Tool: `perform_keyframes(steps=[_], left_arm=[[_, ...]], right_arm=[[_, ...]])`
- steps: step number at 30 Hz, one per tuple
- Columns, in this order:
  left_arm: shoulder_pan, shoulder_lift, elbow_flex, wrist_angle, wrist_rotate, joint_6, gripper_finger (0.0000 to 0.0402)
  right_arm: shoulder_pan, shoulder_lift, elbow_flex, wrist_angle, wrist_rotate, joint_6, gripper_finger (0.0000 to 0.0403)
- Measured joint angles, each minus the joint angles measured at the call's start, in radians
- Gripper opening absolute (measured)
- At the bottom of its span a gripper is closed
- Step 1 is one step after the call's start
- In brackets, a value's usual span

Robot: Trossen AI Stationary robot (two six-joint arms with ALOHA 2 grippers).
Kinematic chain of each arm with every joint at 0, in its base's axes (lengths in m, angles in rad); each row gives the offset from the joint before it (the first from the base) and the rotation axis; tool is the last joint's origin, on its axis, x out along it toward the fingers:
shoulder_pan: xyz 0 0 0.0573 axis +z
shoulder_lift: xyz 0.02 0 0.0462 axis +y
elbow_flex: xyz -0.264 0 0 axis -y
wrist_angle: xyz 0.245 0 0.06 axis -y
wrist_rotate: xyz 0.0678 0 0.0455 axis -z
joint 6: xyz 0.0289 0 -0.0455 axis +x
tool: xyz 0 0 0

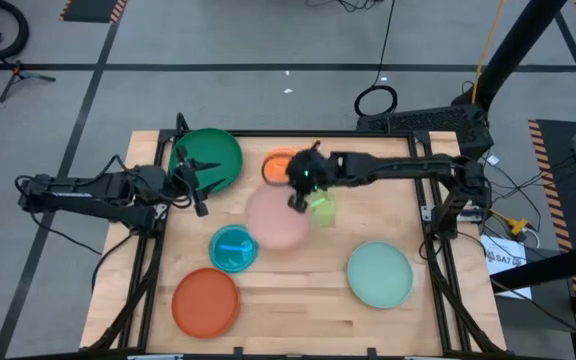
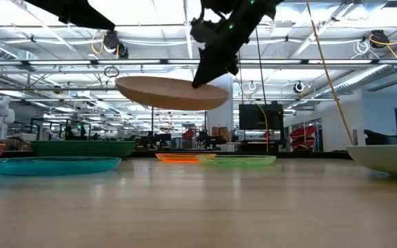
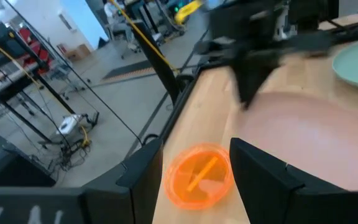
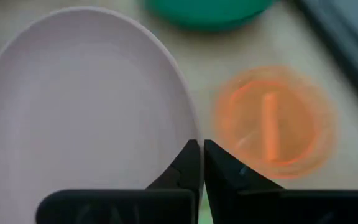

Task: Stack plastic plates
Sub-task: Stack the pink plate on top of the green plate

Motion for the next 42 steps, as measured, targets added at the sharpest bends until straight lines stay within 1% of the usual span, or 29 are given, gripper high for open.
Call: perform_keyframes(steps=[2, 4, 6, 9, 11, 16, 17, 20, 23, 28, 31, 33, 36, 42], left_arm=[[0.0, 0.0, 0.0, 0.019, 0.0, 0.013, 0.0193], [0.001, 0.0, 0.0, 0.036, -0.001, 0.022, 0.0193], [0.001, 0.0, 0.0, 0.052, -0.003, 0.032, 0.0193], [0.001, 0.0, 0.002, 0.054, -0.01, 0.05, 0.0193], [0.002, 0.0, 0.011, 0.052, -0.016, 0.051, 0.0193], [0.002, 0.0, 0.026, 0.05, -0.021, 0.06, 0.0193], [0.002, 0.0, 0.026, 0.047, -0.021, 0.061, 0.0193], [0.002, 0.001, 0.026, 0.048, -0.021, 0.07, 0.0193], [0.002, 0.002, 0.026, 0.047, -0.02, 0.085, 0.0193], [0.002, 0.001, 0.026, 0.049, -0.021, 0.1, 0.0193], [0.003, 0.001, 0.026, 0.05, -0.022, 0.103, 0.0193], [0.003, 0.001, 0.026, 0.047, -0.023, 0.103, 0.0193], [0.003, 0.001, 0.026, 0.046, -0.023, 0.103, 0.0193], [0.003, 0.001, 0.026, 0.045, -0.023, 0.097, 0.0193]], right_arm=[[-0.041, 0.016, 0.0, 0.063, 0.013, 0.012, 0.0003], [-0.083, 0.035, 0.0, 0.115, 0.002, 0.014, 0.0003], [-0.126, 0.061, 0.008, 0.169, -0.051, 0.006, 0.0003], [-0.175, 0.119, 0.069, 0.178, -0.092, 0.017, 0.0003], [-0.194, 0.173, 0.127, 0.186, -0.119, 0.012, 0.0003], [-0.216, 0.31, 0.306, 0.164, -0.122, -0.01, 0.0003], [-0.221, 0.331, 0.344, 0.154, -0.12, 0.007, 0.0003], [-0.234, 0.405, 0.458, 0.149, -0.051, 0.083, 0.0003], [-0.241, 0.482, 0.563, 0.152, -0.006, 0.137, 0.0003], [-0.247, 0.614, 0.732, 0.155, -0.013, 0.197, 0.0004], [-0.247, 0.677, 0.807, 0.157, -0.013, 0.212, 0.0004], [-0.247, 0.711, 0.835, 0.156, -0.013, 0.22, 0.0004], [-0.248, 0.739, 0.842, 0.156, -0.012, 0.234, 0.0004], [-0.248, 0.754, 0.842, 0.156, -0.009, 0.248, 0.0004]])
